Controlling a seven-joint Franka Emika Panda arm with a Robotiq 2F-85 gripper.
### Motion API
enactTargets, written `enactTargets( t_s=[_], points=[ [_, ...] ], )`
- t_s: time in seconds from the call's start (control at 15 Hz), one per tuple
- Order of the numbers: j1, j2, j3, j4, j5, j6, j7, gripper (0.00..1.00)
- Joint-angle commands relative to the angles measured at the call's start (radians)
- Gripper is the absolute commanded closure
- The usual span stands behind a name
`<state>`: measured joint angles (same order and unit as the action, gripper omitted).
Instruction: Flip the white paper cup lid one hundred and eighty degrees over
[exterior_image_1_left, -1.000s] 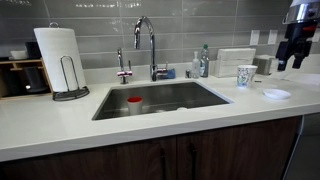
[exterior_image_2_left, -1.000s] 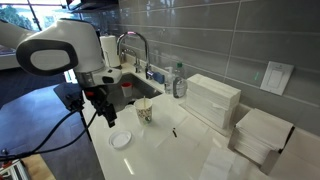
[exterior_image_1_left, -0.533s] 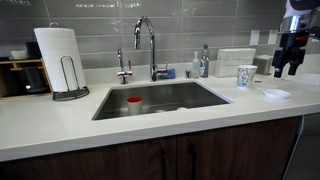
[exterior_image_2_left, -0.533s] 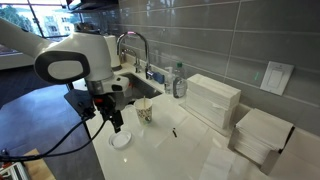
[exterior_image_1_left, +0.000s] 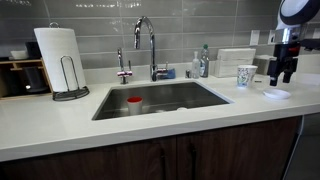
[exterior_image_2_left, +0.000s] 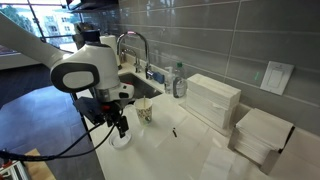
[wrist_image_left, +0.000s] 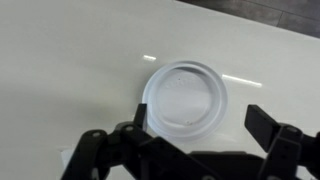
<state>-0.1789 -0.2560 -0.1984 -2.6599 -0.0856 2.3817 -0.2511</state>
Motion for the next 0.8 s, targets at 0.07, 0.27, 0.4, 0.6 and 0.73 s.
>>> enactTargets(
  t_s=[0.07,0.27,0.4,0.6,0.73],
  points=[
    [0.018,0.083,-0.006,0.026,0.010,0.040,-0.041,0.00],
    [0.017,0.112,-0.004,0.037,0.006,0.033,-0.049,0.00],
    [0.017,0.127,-0.005,0.044,0.014,0.026,-0.064,0.00],
    [0.017,0.142,-0.004,0.051,0.018,0.021,-0.081,0.00],
    [0.016,0.151,-0.002,0.055,0.015,0.019,-0.084,0.00]
  ],
)
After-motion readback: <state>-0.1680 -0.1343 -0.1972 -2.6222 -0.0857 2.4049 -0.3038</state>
